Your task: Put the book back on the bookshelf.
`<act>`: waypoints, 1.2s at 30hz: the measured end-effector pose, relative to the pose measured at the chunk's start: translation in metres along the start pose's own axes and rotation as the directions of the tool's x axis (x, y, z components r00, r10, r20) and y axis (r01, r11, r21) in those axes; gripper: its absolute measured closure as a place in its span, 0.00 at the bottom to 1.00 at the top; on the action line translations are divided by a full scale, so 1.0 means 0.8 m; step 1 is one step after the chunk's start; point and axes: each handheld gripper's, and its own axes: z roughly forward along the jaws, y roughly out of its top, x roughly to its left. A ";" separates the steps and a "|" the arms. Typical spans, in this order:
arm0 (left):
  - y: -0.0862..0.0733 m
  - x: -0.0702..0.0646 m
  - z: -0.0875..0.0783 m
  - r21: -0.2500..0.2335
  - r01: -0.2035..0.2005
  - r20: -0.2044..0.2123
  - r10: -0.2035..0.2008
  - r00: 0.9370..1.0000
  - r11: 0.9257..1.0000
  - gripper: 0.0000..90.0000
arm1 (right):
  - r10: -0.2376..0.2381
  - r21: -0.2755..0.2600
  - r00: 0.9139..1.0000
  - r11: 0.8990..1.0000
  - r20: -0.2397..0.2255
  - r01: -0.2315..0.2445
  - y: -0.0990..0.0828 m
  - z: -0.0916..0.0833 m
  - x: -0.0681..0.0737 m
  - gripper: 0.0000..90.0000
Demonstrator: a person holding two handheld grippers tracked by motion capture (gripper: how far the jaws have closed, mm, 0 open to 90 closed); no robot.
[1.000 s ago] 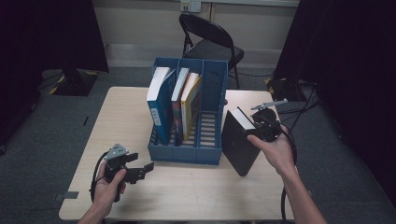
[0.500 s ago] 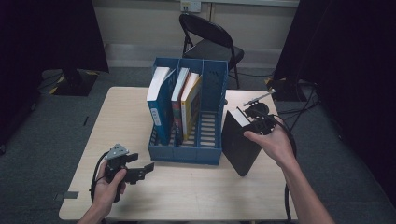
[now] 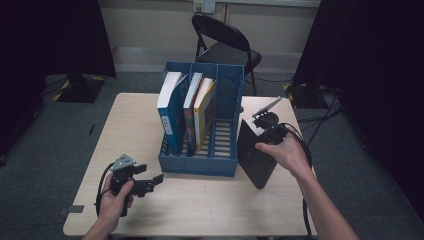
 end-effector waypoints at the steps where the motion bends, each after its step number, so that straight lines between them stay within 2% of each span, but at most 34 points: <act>1: 0.000 0.000 0.000 -0.001 0.000 -0.002 0.000 1.000 1.000 0.20 | -0.006 0.005 1.000 1.000 -0.001 0.006 0.001 0.001 0.000 0.56; 5: 0.000 -0.001 0.000 0.002 -0.002 0.002 0.002 1.000 1.000 0.20 | -0.004 0.048 1.000 0.999 -0.014 0.005 0.004 0.003 -0.002 0.57; 8: -0.001 0.001 0.000 0.005 0.001 0.002 -0.001 1.000 1.000 0.20 | 0.026 0.047 1.000 0.999 -0.015 -0.025 0.004 0.002 -0.003 0.59; 15: -0.001 0.005 0.001 0.004 0.016 0.001 -0.016 1.000 1.000 0.20 | 0.048 0.045 0.999 0.998 -0.010 -0.047 0.003 0.001 -0.004 0.60; 24: 0.000 0.005 0.002 0.004 0.017 -0.003 -0.017 1.000 1.000 0.20 | 0.091 0.005 0.996 0.996 0.008 -0.092 -0.003 -0.010 -0.014 0.60; 33: 0.000 0.005 0.001 0.003 0.017 0.001 -0.017 1.000 1.000 0.20 | 0.109 -0.025 0.994 0.994 0.002 -0.109 0.002 -0.028 -0.021 0.60; 36: 0.000 0.006 0.000 0.000 0.021 0.000 -0.021 1.000 1.000 0.20 | 0.100 -0.030 0.995 0.994 0.003 -0.100 0.005 -0.035 -0.020 0.60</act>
